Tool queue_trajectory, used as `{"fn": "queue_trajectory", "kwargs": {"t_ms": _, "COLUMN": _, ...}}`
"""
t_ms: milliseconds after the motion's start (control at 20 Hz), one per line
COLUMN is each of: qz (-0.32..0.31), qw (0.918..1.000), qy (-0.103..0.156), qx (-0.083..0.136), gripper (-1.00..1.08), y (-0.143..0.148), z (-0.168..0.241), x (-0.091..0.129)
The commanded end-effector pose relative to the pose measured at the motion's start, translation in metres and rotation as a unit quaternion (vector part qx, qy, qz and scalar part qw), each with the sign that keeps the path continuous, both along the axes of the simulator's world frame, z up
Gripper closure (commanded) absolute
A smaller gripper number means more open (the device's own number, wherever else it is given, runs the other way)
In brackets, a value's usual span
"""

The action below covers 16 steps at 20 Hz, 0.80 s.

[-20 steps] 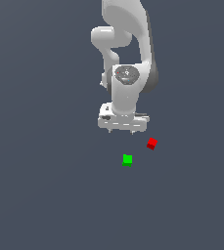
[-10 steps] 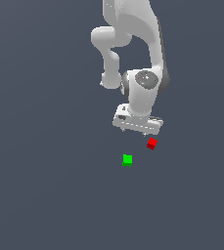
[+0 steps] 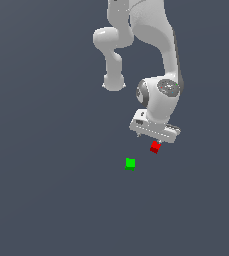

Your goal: Stack the red cube on top of the green cube.

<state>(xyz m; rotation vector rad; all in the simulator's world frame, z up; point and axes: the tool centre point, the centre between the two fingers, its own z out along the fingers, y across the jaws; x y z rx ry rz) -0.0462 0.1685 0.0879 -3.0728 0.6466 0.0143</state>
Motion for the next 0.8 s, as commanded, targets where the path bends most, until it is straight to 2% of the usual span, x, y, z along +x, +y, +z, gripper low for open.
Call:
{"fn": "queue_trajectory", "kwargs": {"t_ms": 0, "qz": -0.016, "qw": 0.9999, "qy": -0.001, "qx": -0.001, "gripper": -0.92, "y": 0.013, "z": -0.005, "x": 0.001}}
{"fn": "queue_trajectory", "kwargs": {"t_ms": 400, "qz": -0.048, "qw": 0.9988, "qy": -0.004, "qx": -0.002, "gripper": -0.92, "y": 0.039, "z": -0.016, "x": 0.007}}
{"fn": "queue_trajectory", "kwargs": {"t_ms": 750, "qz": -0.053, "qw": 0.9986, "qy": -0.004, "qx": -0.002, "gripper": -0.92, "y": 0.045, "z": -0.018, "x": 0.008}}
